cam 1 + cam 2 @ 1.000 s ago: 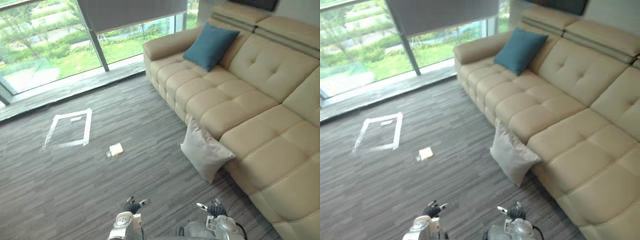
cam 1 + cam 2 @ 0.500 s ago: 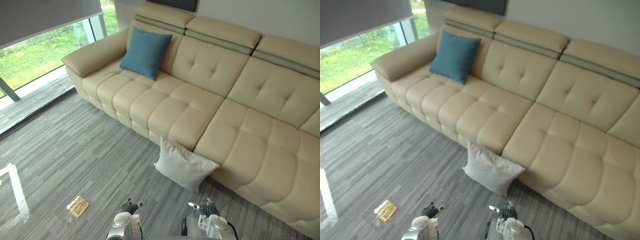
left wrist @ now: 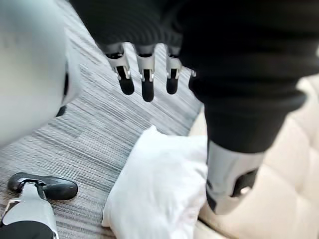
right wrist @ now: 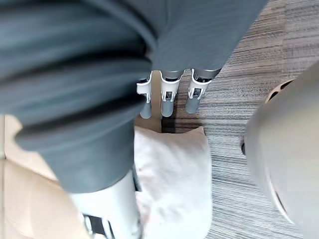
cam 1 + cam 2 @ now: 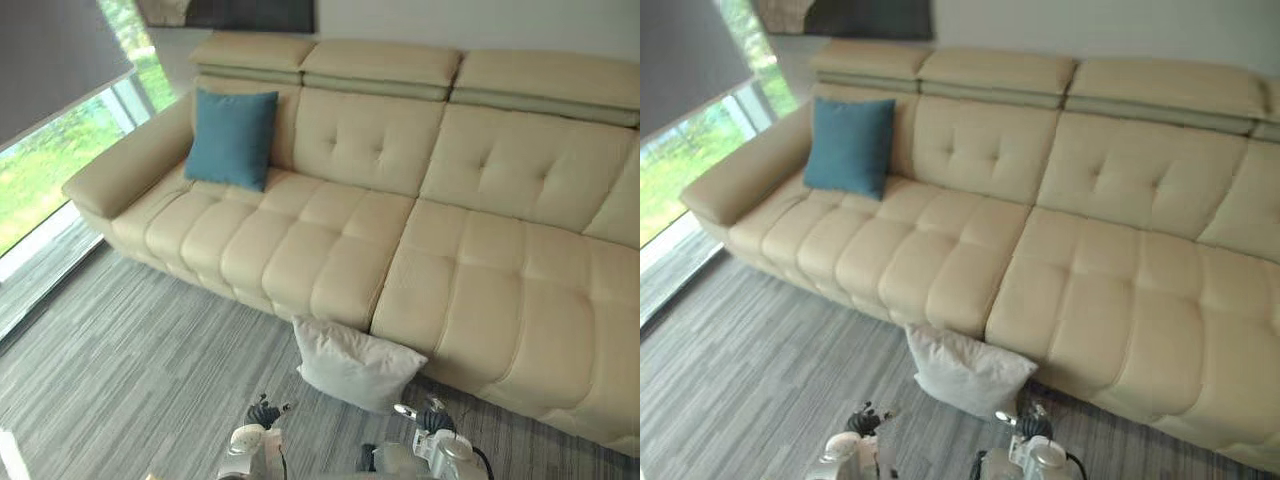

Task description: Pick up cushions and gather them together orderly.

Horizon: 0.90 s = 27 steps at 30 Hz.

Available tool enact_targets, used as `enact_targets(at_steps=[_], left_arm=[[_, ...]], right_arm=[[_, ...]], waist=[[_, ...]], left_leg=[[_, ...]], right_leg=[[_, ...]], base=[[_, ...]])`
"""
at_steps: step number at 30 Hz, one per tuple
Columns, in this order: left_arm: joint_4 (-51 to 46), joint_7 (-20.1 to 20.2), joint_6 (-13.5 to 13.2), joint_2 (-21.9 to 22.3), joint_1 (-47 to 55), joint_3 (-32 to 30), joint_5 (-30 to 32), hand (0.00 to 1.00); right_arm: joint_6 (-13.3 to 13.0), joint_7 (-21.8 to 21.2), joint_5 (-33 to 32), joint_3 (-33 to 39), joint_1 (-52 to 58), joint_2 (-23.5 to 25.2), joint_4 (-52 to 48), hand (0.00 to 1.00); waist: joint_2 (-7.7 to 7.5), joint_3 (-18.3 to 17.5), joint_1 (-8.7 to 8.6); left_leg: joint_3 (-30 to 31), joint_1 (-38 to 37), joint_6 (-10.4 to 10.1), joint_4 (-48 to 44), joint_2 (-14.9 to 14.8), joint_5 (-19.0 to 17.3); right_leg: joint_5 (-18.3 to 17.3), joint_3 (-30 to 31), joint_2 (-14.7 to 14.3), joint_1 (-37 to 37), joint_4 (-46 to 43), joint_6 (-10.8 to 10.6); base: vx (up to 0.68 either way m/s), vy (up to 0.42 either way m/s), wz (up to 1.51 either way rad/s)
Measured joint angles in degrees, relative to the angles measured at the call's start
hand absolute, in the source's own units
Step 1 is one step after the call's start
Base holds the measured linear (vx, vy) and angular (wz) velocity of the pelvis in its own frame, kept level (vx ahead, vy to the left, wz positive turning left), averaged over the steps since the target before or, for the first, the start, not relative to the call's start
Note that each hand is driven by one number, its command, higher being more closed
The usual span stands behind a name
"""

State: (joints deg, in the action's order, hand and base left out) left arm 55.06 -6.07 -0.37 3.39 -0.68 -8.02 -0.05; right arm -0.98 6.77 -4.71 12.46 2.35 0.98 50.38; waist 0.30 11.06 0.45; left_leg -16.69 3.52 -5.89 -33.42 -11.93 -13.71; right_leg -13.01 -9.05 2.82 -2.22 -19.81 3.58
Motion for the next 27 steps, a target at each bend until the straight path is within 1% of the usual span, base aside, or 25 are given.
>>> enact_targets(at_steps=[1,2,3,4,5,6,7,9,10,11,15,17,18,19,20,21,22,23,24,25,26,27], left_arm=[[0.0,0.0,-0.1,0.1,-0.2,0.0,0.0,0.0],[0.1,-0.1,-0.1,0.1,-0.2,0.0,0.0,0.0],[0.3,-0.2,-0.1,0.1,-0.1,0.0,0.0,0.0],[1.1,-0.2,-0.1,0.1,0.0,0.1,0.0,0.0],[1.7,-0.3,-0.2,-0.3,-0.4,-0.2,0.0,0.0],[2.1,-0.5,-0.1,-0.5,-0.3,-0.5,0.0,0.0],[2.8,-0.4,-0.1,-0.5,-0.4,-0.5,0.0,0.0],[3.7,-0.3,-0.1,-0.3,-0.3,-0.1,0.0,0.0],[4.1,-0.3,0.1,0.0,-0.2,0.1,0.0,0.0],[4.1,-0.3,0.1,0.1,-0.2,0.1,0.0,0.0],[4.0,-1.1,0.0,-0.1,0.1,0.1,0.0,0.0],[4.1,-1.5,0.0,-0.3,-0.2,0.1,-0.1,0.0],[3.7,-2.8,-0.2,-0.5,-1.5,-0.1,-0.7,0.0],[1.5,-4.2,-0.4,-1.2,-3.7,-0.3,-3.2,0.0],[-0.5,-5.4,-0.7,-2.1,-5.3,-1.8,-5.1,0.0],[-1.2,-6.2,-0.8,-2.8,-6.1,-2.3,-6.4,0.0],[-1.6,-6.3,-0.8,-3.9,-6.7,-2.4,-6.8,0.0],[-2.3,-6.3,-0.7,-4.2,-6.9,-2.5,-6.9,0.0],[-4.2,-6.3,-0.7,-4.4,-7.6,-3.0,-7.2,0.0],[-5.6,-6.4,-0.8,-4.5,-8.1,-3.3,-7.7,0.0],[-8.8,-7.8,-1.7,-4.8,-10.4,-4.3,-9.4,0.0],[-10.1,-8.9,-2.1,-6.1,-13.3,-4.5,-10.9,0.0]], right_arm=[[0.0,0.1,0.0,0.0,0.0,0.0,0.1,0.0],[0.0,0.1,0.0,0.0,0.1,0.0,0.2,0.0],[0.0,0.2,0.0,-0.3,0.2,-0.1,0.4,0.0],[0.0,0.2,0.0,-0.9,0.2,-0.8,0.4,0.0],[0.1,0.2,0.0,-1.3,0.2,-0.8,1.2,0.0],[0.0,0.1,0.0,-1.4,0.9,-0.6,1.4,0.0],[0.0,0.1,0.0,-1.3,1.5,0.0,1.9,0.0],[0.1,0.2,0.0,-0.7,1.5,0.7,3.0,0.0],[0.1,0.1,0.0,0.4,1.7,1.0,3.3,0.0],[0.2,0.2,0.0,1.0,1.7,1.0,3.5,0.0],[0.1,0.7,-0.4,2.3,1.5,0.7,3.4,0.0],[0.0,1.3,-1.7,3.2,1.0,0.0,3.6,0.0],[-0.2,2.3,-3.7,3.9,0.4,-1.3,3.7,0.0],[-0.8,3.4,-5.6,5.4,-0.9,-1.6,3.3,0.0],[-0.8,4.1,-7.0,5.6,-2.3,-1.9,2.6,0.0],[-1.2,4.5,-7.7,5.7,-2.9,-2.1,1.9,0.0],[-1.2,4.6,-7.8,5.9,-3.5,-2.1,1.8,0.0],[-1.3,4.8,-7.9,6.1,-4.1,-2.5,1.5,0.0],[-1.3,5.1,-9.0,6.6,-4.5,-3.3,-0.1,0.0],[-1.5,5.3,-9.2,6.7,-4.8,-3.7,-0.6,0.0],[-2.1,6.1,-10.7,6.8,-6.1,-4.8,-2.5,0.0],[-2.6,6.8,-11.6,7.3,-8.9,-6.0,-3.2,0.0]], waist=[[-0.15,-0.1,0.17],[-0.21,-0.1,0.31],[-0.04,-0.3,0.34],[1.14,-1.0,0.43],[0.32,-1.5,0.51],[-0.69,-2.7,0.29],[-1.96,-3.8,0.4],[-2.91,-4.4,0.51],[-3.11,-4.5,0.48],[-2.65,-4.6,0.54],[-1.82,-4.6,0.94],[-0.8,-3.5,1.0],[-0.58,-1.4,1.64],[-0.81,1.0,1.65],[-1.1,2.3,1.57],[-1.53,3.6,1.82],[-2.72,5.4,2.06],[-2.4,6.6,2.14],[-2.1,8.0,2.09],[-1.88,8.0,2.09],[-2.2,7.7,1.99],[-2.09,8.5,2.31]], left_leg=[[4.5,0.4,0.1,6.7,1.8,0.1],[6.9,0.3,0.3,9.9,2.9,0.4],[10.2,-0.1,0.7,14.8,4.1,2.1],[11.1,-0.8,0.8,18.4,3.5,6.5],[9.8,-1.9,-1.2,18.3,3.7,5.8],[8.5,-2.4,-0.8,19.2,4.4,5.6],[7.0,-3.1,-0.7,20.5,5.3,5.6],[4.7,-4.9,-0.6,22.6,6.3,5.6],[3.5,-7.2,-0.6,24.1,7.4,5.6],[2.7,-8.8,-0.6,25.6,7.8,5.6],[2.0,-9.8,-0.2,27.0,7.5,5.9],[1.6,-9.6,-0.1,27.2,7.2,6.0],[1.9,-6.9,0.2,25.0,6.9,5.8],[3.9,1.3,1.6,16.9,6.3,4.2],[5.8,8.6,2.0,10.4,5.8,3.0],[6.4,11.4,1.2,8.0,5.2,1.0],[6.4,12.4,1.3,5.7,5.3,0.5],[7.1,13.6,1.1,3.7,5.2,-0.1],[8.6,17.4,0.9,0.5,5.2,-1.5],[9.3,20.1,1.0,-1.1,5.3,-1.5],[10.4,28.4,1.7,-5.8,5.4,-1.6],[11.1,35.0,1.5,-9.0,5.2,-1.8]], right_leg=[[-0.4,2.4,-0.1,0.0,-0.1,-0.7],[-0.6,3.7,-0.3,0.0,-0.3,-1.2],[-1.0,6.1,-0.7,-0.1,-0.8,-2.0],[-1.6,8.2,-2.0,-0.4,-1.7,-3.0],[-2.1,10.2,-1.8,-0.6,-2.5,-3.8],[-1.8,10.8,-1.0,-0.7,-1.7,-4.8],[-1.7,12.0,0.0,-0.6,-0.5,-5.2],[-0.8,13.6,1.1,0.6,1.4,-6.5],[-0.5,14.0,2.1,2.6,3.4,-7.1],[-0.4,14.4,2.4,3.3,4.1,-7.3],[-0.3,14.7,1.9,3.3,4.0,-7.3],[-0.3,14.5,1.5,2.4,2.6,-7.3],[-0.4,13.9,1.3,-1.1,-1.9,-7.2],[-0.6,12.4,1.4,-7.7,-7.7,-7.0],[-1.2,11.1,1.4,-13.5,-12.0,-6.7],[-2.9,10.7,1.2,-15.2,-13.2,-6.6],[-5.0,11.0,1.5,-15.5,-14.1,-5.7],[-5.5,10.3,1.5,-16.0,-15.4,-5.7],[-7.1,9.4,1.6,-18.7,-17.9,-5.7],[-7.2,9.1,1.7,-21.1,-19.5,-5.5],[-7.6,8.7,2.2,-28.8,-24.1,-5.1],[-8.4,8.5,2.3,-35.2,-27.4,-5.2]], base=[[0.2,0.171,-0.88],[0.2,0.198,-1.06],[0.25,0.306,-1.1],[0.23,0.283,-1.14],[0.23,0.275,-0.84],[0.16,0.205,-0.6],[0.2,0.24,-0.54],[0.22,0.27,-0.48],[0.17,0.212,-0.34],[0.09,0.131,-0.26],[0.04,0.015,-0.12],[-0.04,-0.064,-0.04],[-0.24,-0.13,0.34],[-0.33,-0.132,0.57],[-0.34,-0.106,0.66],[-0.26,-0.063,0.28],[-0.22,-0.064,0.13],[-0.29,-0.049,0.24],[-0.23,-0.027,0.36],[-0.33,-0.016,0.56],[-0.29,-0.013,0.45],[-0.42,-0.013,0.37]])
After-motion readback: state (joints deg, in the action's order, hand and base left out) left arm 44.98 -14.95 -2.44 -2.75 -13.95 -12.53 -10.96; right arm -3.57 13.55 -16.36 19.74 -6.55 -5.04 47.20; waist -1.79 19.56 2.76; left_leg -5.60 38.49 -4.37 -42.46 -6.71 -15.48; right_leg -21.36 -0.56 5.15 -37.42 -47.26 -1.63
